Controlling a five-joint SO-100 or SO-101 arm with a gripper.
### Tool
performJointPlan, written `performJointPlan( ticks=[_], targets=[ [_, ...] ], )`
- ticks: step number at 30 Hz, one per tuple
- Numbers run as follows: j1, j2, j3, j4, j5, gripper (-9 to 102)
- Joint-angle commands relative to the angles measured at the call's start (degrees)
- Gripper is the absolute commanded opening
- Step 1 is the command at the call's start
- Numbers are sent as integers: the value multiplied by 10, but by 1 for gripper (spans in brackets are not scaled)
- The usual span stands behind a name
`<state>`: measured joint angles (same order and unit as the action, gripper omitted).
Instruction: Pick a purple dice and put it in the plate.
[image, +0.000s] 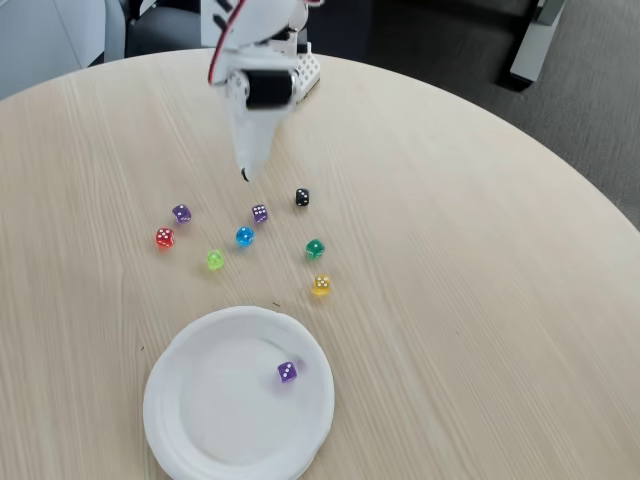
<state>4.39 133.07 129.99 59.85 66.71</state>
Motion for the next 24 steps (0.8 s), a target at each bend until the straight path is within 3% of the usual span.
performJointPlan(
  ticks=[1, 12, 20, 24],
  targets=[
    [-6, 9, 33, -19, -16, 0],
    [-6, 30, 211, -64, -182, 0],
    [-6, 174, 317, -54, -356, 0],
    [-6, 229, 367, -40, -369, 0]
  ],
)
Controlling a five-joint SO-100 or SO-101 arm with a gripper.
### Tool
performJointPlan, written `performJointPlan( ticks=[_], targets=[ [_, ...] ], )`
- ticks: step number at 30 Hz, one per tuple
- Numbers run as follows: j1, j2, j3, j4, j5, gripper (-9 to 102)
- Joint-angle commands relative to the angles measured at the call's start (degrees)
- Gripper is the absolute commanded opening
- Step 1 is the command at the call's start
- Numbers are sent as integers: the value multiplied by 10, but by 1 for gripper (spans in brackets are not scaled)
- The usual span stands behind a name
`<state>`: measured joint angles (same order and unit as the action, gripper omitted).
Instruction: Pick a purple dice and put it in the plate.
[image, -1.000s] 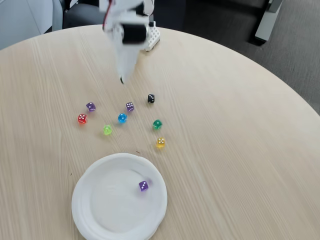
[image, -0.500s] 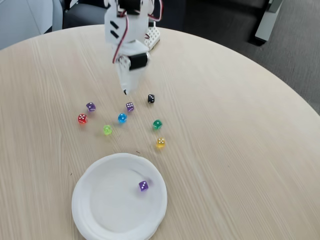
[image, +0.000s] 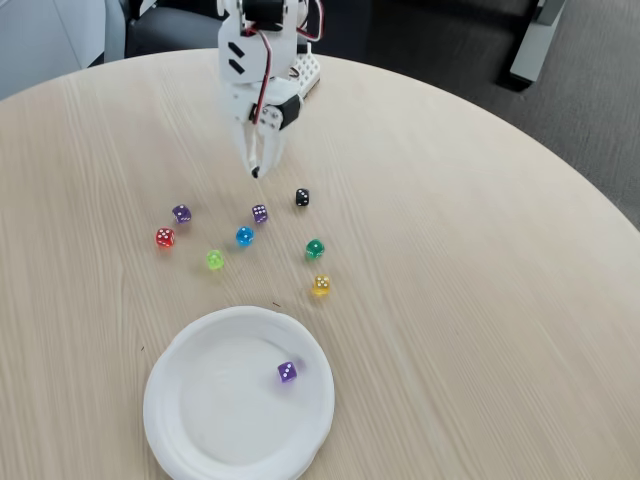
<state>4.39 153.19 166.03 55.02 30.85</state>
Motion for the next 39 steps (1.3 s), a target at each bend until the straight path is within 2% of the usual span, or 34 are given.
performJointPlan(
  ticks=[1, 4, 9, 16, 25, 33, 39],
  targets=[
    [-6, 39, 11, 17, -21, 0],
    [-6, 73, 18, 49, -50, 0],
    [0, 155, 18, 67, -30, 0],
    [-4, 230, 25, 68, -120, 5],
    [4, 241, 53, 120, -200, 2],
    [-4, 248, 53, 120, -201, 0],
    [-4, 248, 53, 120, -149, 0]
  ],
)
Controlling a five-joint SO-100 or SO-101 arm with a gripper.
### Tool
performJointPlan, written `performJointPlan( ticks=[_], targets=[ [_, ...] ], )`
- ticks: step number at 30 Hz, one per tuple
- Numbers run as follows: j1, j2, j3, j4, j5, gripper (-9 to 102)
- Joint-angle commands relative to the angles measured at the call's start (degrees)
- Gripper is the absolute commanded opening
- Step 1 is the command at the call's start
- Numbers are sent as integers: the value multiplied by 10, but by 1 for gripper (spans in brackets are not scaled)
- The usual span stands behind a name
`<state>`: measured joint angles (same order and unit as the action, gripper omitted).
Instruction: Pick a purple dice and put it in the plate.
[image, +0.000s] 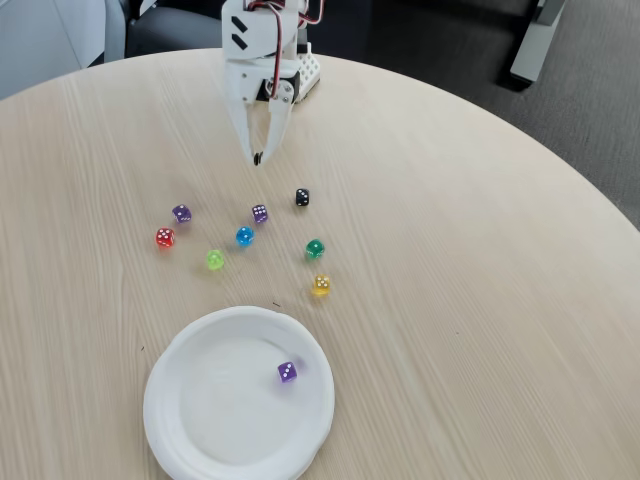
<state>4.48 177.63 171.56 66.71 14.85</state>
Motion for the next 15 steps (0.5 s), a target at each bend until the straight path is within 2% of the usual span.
performJointPlan(
  ticks=[1, 15],
  targets=[
    [-5, 4, -3, 4, 11, 0],
    [-4, 4, -3, 4, -25, 1]
  ],
)
